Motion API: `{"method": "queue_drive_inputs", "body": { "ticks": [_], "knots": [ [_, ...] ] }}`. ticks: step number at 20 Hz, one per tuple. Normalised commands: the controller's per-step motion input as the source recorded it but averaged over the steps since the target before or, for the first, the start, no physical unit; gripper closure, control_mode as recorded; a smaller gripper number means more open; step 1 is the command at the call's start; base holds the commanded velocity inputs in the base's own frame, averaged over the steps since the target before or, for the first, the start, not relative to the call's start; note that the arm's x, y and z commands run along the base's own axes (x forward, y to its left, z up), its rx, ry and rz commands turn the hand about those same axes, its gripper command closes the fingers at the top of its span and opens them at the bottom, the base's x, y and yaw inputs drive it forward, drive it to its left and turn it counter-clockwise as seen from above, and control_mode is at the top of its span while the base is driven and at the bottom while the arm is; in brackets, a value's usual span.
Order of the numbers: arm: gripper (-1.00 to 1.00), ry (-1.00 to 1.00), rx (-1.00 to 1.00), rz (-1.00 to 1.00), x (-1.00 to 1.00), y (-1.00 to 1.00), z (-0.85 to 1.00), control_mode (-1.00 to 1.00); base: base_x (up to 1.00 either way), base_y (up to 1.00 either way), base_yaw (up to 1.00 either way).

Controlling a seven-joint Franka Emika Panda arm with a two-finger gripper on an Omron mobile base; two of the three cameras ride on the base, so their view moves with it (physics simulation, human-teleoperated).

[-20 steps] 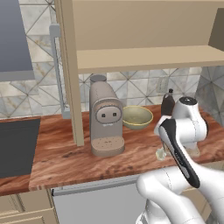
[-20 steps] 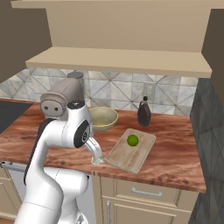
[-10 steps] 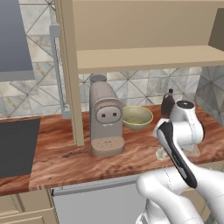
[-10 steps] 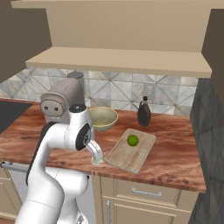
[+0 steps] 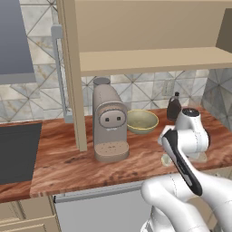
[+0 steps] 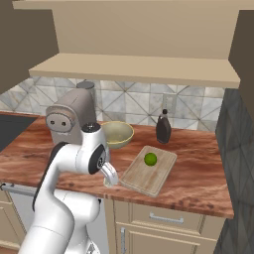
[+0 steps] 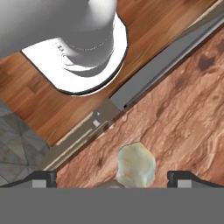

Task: Open the cabinet. Place the bowl and condiment on the counter. Then place the lime and garlic on the cutting board.

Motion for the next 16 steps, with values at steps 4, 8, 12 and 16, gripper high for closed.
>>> {"method": "queue_drive_inputs", "body": {
  "ticks": [4,8,12,16],
  "knots": [
    [-1.00,0.00,0.00,0.00,0.07,0.00,-0.12,-1.00,0.00,0.00,0.00],
    [-1.00,0.00,0.00,0.00,0.13,0.00,-0.11,-1.00,0.00,0.00,0.00],
    [-1.00,0.00,0.00,0.00,0.14,0.00,-0.15,-1.00,0.00,0.00,0.00],
    [-1.00,0.00,0.00,0.00,0.12,0.00,-0.15,-1.00,0.00,0.00,0.00]
  ]
}}
